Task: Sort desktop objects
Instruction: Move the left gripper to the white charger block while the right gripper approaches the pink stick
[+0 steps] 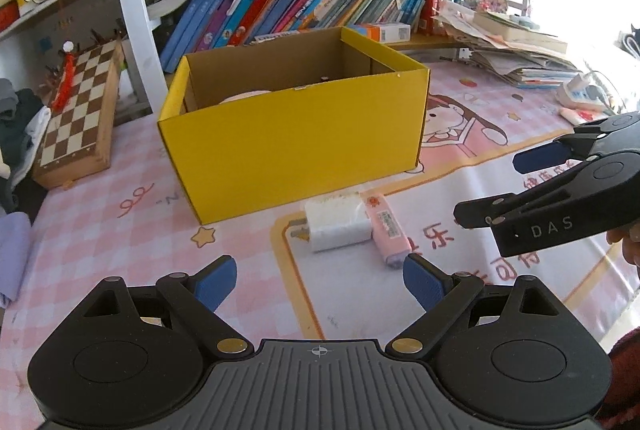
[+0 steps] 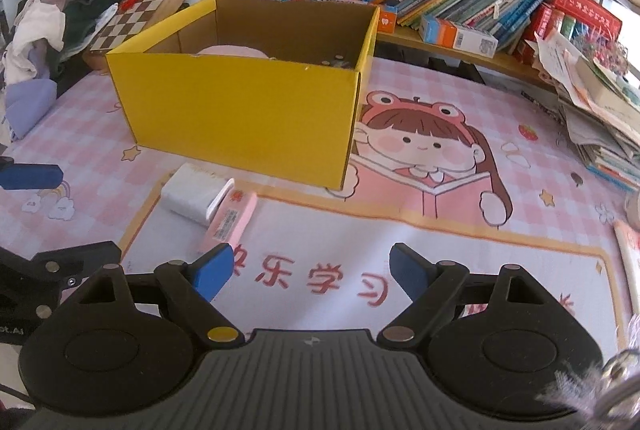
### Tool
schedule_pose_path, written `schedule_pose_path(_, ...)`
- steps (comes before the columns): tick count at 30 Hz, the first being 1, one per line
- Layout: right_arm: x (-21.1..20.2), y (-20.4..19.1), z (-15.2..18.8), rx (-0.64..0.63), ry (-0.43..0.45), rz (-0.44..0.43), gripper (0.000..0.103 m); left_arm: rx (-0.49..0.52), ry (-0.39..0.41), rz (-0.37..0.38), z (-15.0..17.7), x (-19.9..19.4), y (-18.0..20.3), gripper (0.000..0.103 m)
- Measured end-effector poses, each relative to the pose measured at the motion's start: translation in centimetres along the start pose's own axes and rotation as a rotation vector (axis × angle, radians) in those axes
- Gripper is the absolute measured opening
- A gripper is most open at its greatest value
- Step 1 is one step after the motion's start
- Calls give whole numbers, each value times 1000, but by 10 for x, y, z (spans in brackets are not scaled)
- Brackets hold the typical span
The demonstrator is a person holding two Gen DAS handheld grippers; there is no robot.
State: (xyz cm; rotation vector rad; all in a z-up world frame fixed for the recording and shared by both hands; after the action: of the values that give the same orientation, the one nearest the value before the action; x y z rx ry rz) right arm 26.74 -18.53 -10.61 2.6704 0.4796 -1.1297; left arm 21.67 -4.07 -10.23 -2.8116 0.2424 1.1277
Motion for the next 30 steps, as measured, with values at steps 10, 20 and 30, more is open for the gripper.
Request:
schedule_pose_path(10,13,15,-13,-27,16,-31,85,-13,-27,-20,-11,21,9,92)
schedule_pose_path(20,26,25,-17,-36,8,-66,85,-74,-44,-47,-18,46,6,90)
schedule_pose_path(30,34,35,-21,-30,3,-73,85,-149,-90,-72,-13,64,-6,77)
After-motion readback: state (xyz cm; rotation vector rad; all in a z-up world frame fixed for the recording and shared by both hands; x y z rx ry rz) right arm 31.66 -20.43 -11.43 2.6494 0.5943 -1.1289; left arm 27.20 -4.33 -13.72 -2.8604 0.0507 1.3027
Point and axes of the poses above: each gripper's, at about its wrist camera, not at the fingertips, and x roughly the way its jaws point, y to its right, z to its underside, the point moved 10 cm from there along x, roughly the way its jaws point, and after that the axes turned 2 degrees about z, right-handed, at the moved point
